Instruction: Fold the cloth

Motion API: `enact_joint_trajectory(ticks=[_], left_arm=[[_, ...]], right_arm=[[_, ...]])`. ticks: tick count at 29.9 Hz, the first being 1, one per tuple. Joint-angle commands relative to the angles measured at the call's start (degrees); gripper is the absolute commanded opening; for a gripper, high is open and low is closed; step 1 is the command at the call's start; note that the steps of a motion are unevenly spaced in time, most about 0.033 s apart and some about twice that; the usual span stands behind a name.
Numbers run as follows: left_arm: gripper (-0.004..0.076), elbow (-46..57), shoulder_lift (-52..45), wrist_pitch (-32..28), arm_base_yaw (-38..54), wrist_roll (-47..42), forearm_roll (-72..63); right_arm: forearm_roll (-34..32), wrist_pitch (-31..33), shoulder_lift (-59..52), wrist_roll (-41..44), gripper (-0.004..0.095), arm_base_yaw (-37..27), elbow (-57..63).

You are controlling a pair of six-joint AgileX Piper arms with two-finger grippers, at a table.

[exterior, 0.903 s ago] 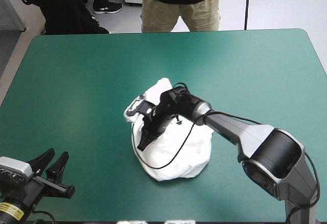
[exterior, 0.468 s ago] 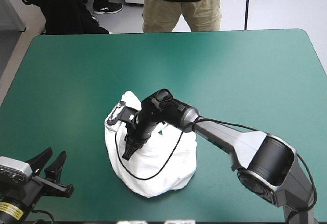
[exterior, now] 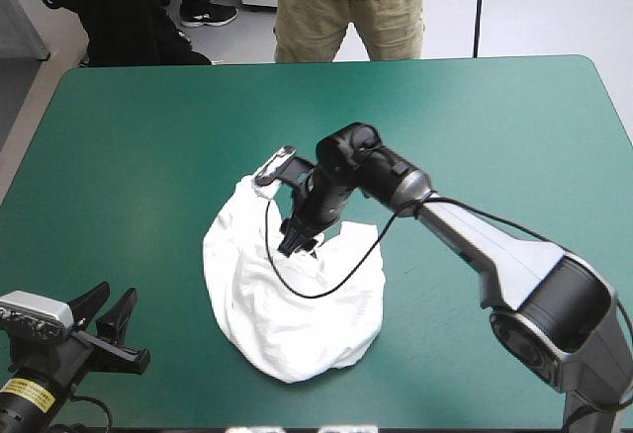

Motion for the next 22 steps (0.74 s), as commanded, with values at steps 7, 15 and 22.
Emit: enact_joint_trajectory(ticks=[7,15,22], left_arm=[[0.0286,-1.4,4.0,-6.7,-0.2,-3.0,-0.5],[0.0286,-1.4,7.9,-6.7,-0.2,-3.8,-2.3],[0.0286,-3.0,7.9,-6.7,-0.2,-3.8,-2.1]], right_arm=[[-0.4,3.9,-16.6,2.4,0.0616,-7.6,-0.3],[-3.1,0.5,-24.4,5.4,0.0554,-7.7,14.6],[-8.5,-17.3,-18.2,8.7,0.0551,-10.8,21.0]])
